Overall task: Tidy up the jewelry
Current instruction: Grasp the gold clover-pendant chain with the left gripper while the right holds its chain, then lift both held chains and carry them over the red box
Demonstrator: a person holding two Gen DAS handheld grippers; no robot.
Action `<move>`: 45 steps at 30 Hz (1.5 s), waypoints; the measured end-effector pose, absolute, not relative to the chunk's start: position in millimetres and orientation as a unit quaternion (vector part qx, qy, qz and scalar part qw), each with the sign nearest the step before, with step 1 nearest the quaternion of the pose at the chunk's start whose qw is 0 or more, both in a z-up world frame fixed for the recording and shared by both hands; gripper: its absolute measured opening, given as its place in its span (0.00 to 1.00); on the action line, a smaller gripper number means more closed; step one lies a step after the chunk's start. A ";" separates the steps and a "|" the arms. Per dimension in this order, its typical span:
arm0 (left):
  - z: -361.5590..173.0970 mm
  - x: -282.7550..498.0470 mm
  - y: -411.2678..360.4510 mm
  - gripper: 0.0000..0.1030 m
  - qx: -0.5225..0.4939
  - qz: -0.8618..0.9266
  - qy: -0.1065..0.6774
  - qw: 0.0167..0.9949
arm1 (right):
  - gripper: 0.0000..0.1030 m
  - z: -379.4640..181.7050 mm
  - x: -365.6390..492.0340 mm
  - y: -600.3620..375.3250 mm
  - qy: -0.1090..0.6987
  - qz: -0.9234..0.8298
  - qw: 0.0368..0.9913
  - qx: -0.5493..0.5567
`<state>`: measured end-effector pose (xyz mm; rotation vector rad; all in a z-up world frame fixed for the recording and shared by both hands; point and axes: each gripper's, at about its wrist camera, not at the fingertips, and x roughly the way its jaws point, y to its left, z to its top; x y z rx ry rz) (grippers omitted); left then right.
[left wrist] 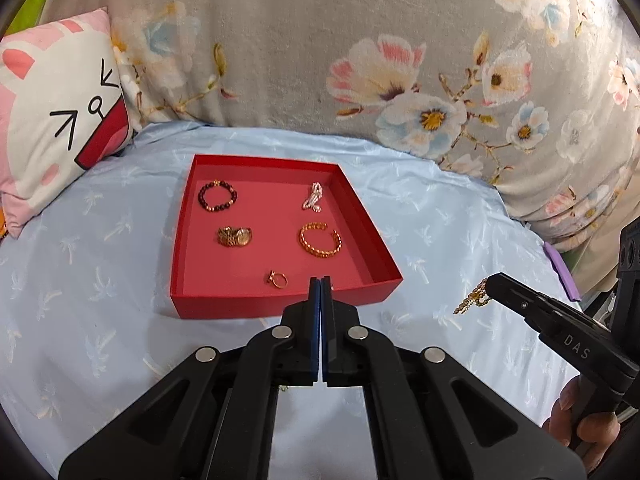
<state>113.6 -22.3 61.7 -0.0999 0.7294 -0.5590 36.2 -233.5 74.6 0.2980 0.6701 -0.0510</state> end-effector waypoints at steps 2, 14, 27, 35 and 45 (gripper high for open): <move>63.5 114.7 -21.2 0.00 -0.048 -0.269 0.350 0.896 | 0.05 77.2 37.5 -232.0 0.324 -0.023 0.934 0.145; 7.6 115.9 -43.6 0.00 -0.013 -0.277 0.408 0.870 | 0.05 62.4 34.5 -226.1 0.346 -0.028 0.926 0.147; -24.7 115.9 -37.6 0.03 0.009 -0.248 0.432 0.867 | 0.05 50.2 24.6 -236.7 0.353 -0.037 0.921 0.163; -43.0 110.8 -33.5 0.25 0.030 -0.234 0.439 0.867 | 0.05 39.5 21.2 -242.4 0.363 -0.040 0.915 0.173; -42.2 112.0 -51.7 0.27 0.056 -0.250 0.422 0.869 | 0.05 33.0 23.5 -238.5 0.371 -0.036 0.911 0.173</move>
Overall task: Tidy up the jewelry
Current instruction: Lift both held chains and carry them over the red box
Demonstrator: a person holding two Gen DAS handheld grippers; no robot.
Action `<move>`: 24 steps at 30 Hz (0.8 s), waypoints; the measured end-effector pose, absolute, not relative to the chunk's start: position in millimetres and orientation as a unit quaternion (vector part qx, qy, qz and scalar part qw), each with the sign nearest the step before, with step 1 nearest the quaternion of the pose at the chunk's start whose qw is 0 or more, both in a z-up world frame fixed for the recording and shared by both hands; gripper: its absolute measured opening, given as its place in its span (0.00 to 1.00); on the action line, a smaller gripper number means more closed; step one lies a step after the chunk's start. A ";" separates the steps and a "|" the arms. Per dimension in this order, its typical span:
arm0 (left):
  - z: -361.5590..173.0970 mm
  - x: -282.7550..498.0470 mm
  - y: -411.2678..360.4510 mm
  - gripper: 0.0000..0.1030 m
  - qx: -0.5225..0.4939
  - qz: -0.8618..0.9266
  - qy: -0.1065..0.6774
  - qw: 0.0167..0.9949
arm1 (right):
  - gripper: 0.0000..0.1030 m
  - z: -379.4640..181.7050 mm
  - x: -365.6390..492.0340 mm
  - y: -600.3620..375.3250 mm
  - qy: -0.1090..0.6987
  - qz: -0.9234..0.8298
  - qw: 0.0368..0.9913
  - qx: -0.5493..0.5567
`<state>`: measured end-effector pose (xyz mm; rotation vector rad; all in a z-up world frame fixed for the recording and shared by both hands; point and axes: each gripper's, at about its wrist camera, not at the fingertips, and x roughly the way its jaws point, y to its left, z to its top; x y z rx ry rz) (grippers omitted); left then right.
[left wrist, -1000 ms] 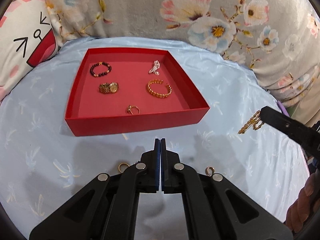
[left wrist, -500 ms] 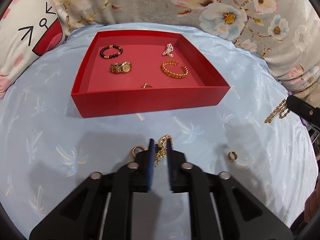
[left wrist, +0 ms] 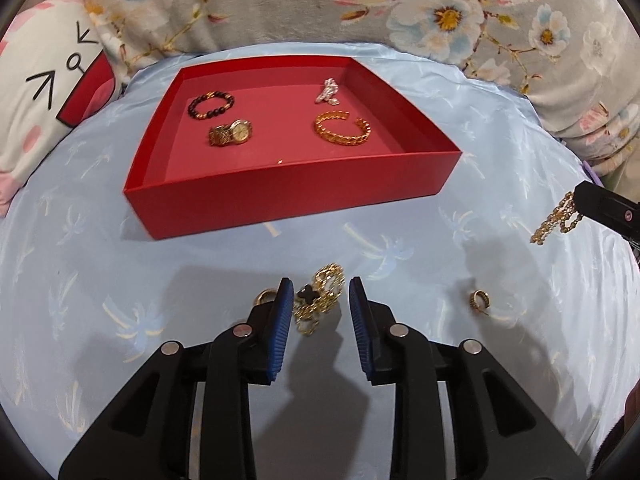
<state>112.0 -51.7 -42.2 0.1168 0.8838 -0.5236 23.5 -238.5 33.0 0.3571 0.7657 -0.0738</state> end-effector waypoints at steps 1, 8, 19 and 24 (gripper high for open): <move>-43.5 112.8 -55.5 0.27 0.061 -0.253 0.422 0.868 | 0.05 32.7 23.8 -238.5 0.372 -0.035 0.911 0.173; -51.1 114.9 -67.1 0.00 0.090 -0.264 0.425 0.861 | 0.05 31.4 23.6 -239.4 0.372 -0.035 0.911 0.175; -18.5 118.1 -45.8 0.00 0.005 -0.284 0.419 0.862 | 0.05 36.3 24.0 -242.4 0.366 -0.035 0.913 0.176; 22.4 122.2 -35.3 0.00 -0.019 -0.293 0.388 0.874 | 0.05 45.1 25.5 -240.5 0.358 -0.030 0.917 0.172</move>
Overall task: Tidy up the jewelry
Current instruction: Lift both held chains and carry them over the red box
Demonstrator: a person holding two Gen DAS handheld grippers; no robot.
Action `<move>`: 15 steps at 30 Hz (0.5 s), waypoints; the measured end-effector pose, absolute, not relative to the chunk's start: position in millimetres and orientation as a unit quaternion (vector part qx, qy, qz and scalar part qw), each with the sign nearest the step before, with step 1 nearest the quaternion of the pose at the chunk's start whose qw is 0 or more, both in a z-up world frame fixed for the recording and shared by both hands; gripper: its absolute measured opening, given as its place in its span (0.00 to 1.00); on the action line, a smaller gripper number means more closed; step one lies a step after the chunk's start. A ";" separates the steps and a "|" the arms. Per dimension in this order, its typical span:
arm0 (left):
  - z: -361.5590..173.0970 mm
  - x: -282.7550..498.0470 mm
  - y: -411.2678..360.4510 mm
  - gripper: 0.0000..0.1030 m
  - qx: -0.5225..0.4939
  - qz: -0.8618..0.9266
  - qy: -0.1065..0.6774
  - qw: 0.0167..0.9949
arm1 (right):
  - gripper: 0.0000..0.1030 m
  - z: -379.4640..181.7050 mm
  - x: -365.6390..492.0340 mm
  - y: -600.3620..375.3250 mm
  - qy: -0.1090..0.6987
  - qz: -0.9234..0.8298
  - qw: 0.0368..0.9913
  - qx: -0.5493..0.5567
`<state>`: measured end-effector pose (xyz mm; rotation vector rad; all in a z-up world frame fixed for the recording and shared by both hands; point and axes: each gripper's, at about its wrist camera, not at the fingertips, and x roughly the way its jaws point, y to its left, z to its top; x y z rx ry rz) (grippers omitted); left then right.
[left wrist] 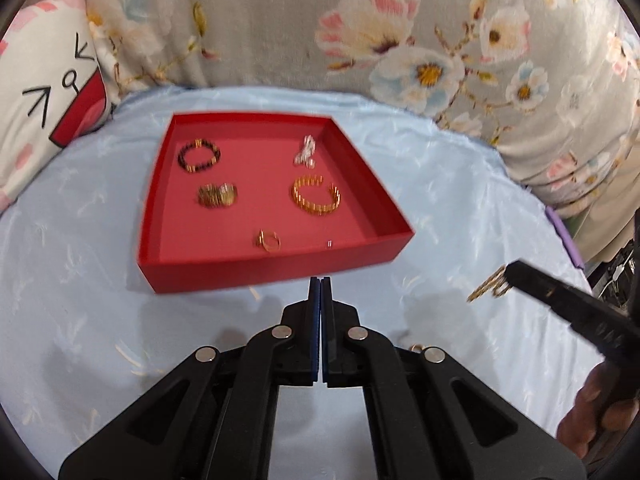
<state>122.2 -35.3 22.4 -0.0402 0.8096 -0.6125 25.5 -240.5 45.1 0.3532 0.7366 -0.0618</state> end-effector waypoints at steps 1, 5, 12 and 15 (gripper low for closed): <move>29.6 123.4 -34.0 0.00 -0.020 -0.293 0.382 0.876 | 0.05 47.1 26.0 -239.8 0.356 -0.029 0.918 0.171; 51.7 126.9 -28.8 0.00 -0.023 -0.294 0.361 0.885 | 0.05 53.1 28.2 -237.4 0.351 -0.026 0.921 0.167; 80.1 139.9 -24.3 0.00 -0.026 -0.293 0.340 0.893 | 0.05 59.4 35.7 -236.7 0.348 -0.018 0.923 0.164; 78.4 139.9 -28.1 0.00 -0.016 -0.298 0.350 0.888 | 0.05 60.8 38.3 -235.6 0.346 -0.016 0.923 0.166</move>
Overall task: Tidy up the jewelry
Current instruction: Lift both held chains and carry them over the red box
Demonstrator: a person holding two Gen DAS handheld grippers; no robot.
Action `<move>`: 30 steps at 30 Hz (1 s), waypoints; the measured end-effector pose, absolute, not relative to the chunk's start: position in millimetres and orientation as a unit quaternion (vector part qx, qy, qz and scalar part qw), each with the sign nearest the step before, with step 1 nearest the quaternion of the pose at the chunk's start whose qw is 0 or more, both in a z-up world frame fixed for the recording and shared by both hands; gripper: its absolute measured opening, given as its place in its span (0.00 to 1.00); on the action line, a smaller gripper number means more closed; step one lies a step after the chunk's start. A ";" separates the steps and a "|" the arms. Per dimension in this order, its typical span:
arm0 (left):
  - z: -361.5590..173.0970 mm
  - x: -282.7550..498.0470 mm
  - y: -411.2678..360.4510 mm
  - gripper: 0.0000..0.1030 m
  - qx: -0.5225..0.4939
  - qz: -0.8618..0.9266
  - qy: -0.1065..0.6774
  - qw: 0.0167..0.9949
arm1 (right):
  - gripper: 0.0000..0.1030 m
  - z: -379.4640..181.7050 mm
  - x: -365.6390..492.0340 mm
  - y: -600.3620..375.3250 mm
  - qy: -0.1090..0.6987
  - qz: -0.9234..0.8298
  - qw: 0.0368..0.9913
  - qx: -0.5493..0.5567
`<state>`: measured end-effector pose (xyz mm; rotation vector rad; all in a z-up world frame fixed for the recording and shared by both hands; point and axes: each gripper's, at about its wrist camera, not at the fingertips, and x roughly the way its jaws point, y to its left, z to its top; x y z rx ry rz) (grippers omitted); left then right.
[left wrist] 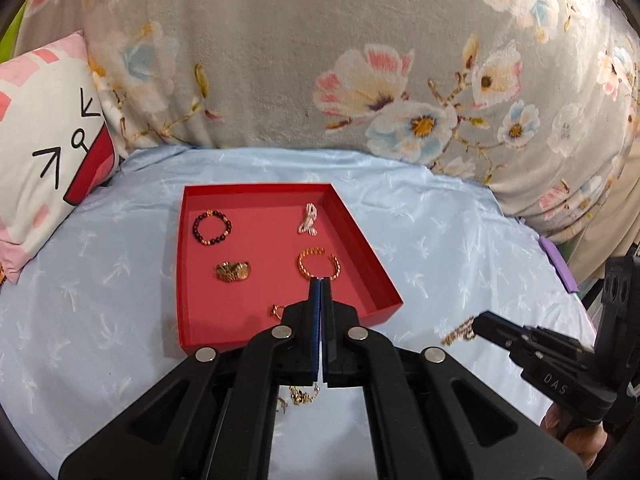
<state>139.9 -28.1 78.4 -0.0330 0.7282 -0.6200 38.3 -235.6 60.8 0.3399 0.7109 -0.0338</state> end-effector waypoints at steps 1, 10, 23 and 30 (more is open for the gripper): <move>73.6 138.0 -28.4 0.01 -0.011 -0.297 0.354 0.887 | 0.05 60.2 38.6 -235.0 0.347 -0.015 0.923 0.166; -29.0 130.9 -56.3 0.29 0.062 -0.282 0.426 0.858 | 0.05 48.9 36.1 -231.4 0.361 -0.012 0.917 0.169; -42.6 122.6 -52.2 0.00 0.055 -0.287 0.434 0.852 | 0.05 45.5 36.5 -230.4 0.365 -0.012 0.915 0.171; 18.6 130.1 -36.1 0.00 -0.006 -0.302 0.399 0.866 | 0.05 54.8 41.3 -228.9 0.357 -0.009 0.920 0.161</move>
